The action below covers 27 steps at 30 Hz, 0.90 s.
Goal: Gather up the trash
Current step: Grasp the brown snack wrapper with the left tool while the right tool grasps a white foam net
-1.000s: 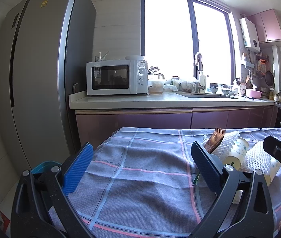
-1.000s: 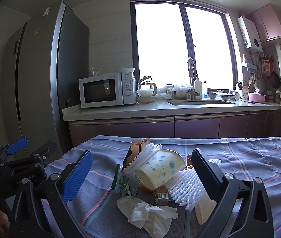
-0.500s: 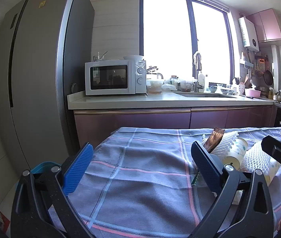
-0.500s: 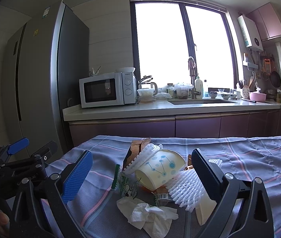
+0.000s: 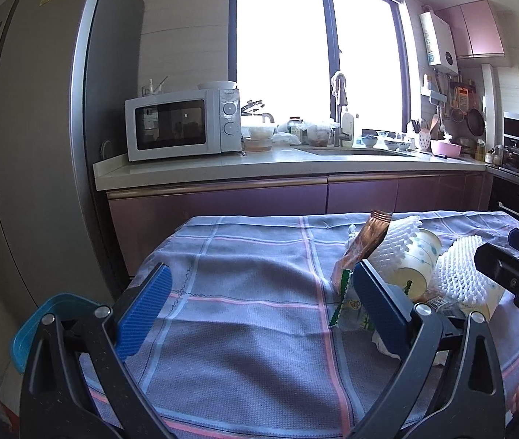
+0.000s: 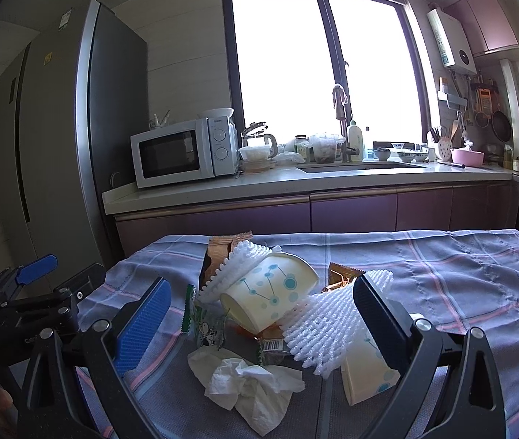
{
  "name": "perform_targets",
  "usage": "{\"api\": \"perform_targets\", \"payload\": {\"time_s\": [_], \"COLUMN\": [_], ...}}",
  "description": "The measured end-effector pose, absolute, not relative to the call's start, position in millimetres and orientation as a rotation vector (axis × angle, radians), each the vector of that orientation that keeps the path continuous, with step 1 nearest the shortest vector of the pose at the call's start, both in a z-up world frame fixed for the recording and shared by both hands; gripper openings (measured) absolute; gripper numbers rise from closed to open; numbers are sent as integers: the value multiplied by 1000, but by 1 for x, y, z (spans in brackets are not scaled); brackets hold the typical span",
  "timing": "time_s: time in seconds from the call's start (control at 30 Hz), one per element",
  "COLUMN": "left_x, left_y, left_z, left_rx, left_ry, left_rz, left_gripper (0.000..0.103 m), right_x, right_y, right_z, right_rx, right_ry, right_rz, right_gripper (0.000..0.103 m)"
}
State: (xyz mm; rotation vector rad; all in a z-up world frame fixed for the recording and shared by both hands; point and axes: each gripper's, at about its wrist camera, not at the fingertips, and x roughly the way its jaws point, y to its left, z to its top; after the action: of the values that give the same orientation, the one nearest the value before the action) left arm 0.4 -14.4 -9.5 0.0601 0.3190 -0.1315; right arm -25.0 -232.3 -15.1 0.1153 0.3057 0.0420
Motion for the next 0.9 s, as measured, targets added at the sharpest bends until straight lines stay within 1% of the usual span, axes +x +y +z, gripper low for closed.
{"api": "perform_targets", "payload": {"time_s": [0.33,0.43,0.5,0.57,0.63,0.7,0.73,0.77,0.8,0.87,0.9], "left_x": [46,62,74,87,98,107,113,117,122,129,133], "left_y": [-51,-67,-78,-87,-94,-99,-102,-105,-107,-109,-110], "left_z": [-15,-15,-15,-17,-19,-22,-23,-24,-26,-29,-31], "left_rx": [146,185,202,215,216,212,213,209,198,175,159], "left_ry": [400,411,423,442,459,475,486,499,513,538,548], "left_rz": [-287,-331,-357,-386,-416,-451,-468,-488,-516,-551,-569], "left_gripper": [98,94,88,78,72,68,64,55,51,35,29], "right_x": [-7,0,4,7,10,13,14,16,18,24,26], "right_y": [-245,-250,-253,-256,-259,-260,-260,-260,-260,-259,-258], "right_z": [-26,-26,-26,-25,-24,-23,-22,-21,-20,-17,-17], "right_rx": [166,196,206,217,224,229,227,226,226,229,234], "right_ry": [373,379,383,382,380,380,380,381,382,387,390], "right_rz": [75,99,107,113,117,127,131,136,145,165,176], "right_gripper": [96,95,93,92,90,89,88,86,85,83,80]}}
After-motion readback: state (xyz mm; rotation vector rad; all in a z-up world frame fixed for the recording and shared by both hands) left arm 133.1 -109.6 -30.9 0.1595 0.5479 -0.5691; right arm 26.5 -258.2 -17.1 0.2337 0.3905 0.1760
